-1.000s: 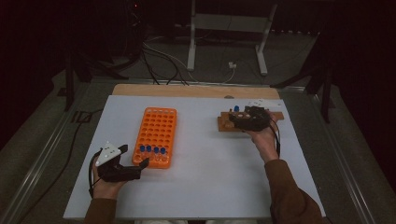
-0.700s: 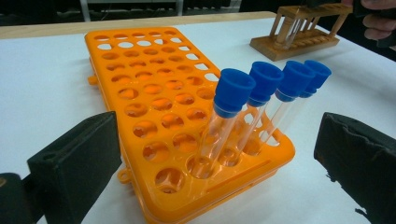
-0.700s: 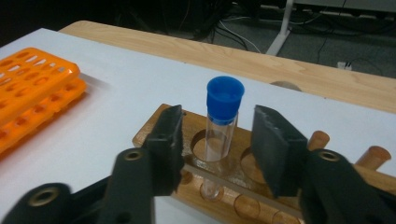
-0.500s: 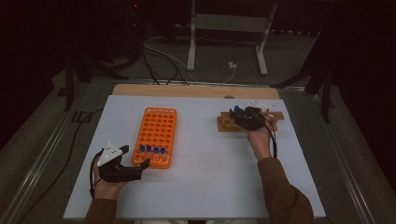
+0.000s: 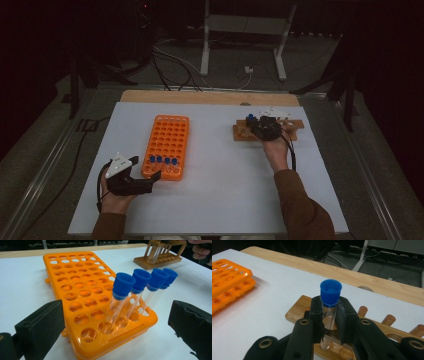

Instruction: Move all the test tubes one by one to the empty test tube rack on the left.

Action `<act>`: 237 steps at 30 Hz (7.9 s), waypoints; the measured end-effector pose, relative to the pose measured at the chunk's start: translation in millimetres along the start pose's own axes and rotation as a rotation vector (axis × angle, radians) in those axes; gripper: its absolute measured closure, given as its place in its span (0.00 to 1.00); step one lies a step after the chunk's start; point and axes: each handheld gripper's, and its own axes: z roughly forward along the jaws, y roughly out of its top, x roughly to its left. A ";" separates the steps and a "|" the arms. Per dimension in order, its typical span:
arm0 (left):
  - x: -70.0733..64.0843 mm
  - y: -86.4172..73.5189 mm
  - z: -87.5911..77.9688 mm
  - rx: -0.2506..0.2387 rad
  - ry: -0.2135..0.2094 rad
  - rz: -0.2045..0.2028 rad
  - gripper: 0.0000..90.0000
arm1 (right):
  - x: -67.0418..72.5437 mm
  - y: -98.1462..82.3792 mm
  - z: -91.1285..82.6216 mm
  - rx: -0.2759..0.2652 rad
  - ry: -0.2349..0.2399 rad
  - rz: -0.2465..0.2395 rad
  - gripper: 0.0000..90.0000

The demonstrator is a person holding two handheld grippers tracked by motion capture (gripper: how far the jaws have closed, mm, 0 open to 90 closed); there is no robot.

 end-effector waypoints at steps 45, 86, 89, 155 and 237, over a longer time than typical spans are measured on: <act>-30.2 60.6 1.2 -0.073 0.004 0.081 0.01 | 21.4 39.1 -61.7 -0.125 0.123 -0.031 0.85; -89.2 104.2 71.9 -0.023 -0.108 0.218 0.76 | 136.6 61.5 -63.6 -0.071 0.479 -0.132 0.85; -89.1 104.5 70.5 -0.034 -0.112 0.217 0.77 | 137.7 61.3 -62.7 -0.069 0.488 -0.130 0.85; 4.7 74.3 -7.0 -0.087 0.058 0.066 0.87 | 49.6 0.2 -92.2 -0.088 0.218 -0.064 0.00; 11.3 -9.6 -16.4 0.050 0.057 0.060 0.67 | 11.7 -83.1 -153.3 -0.135 0.124 0.005 0.00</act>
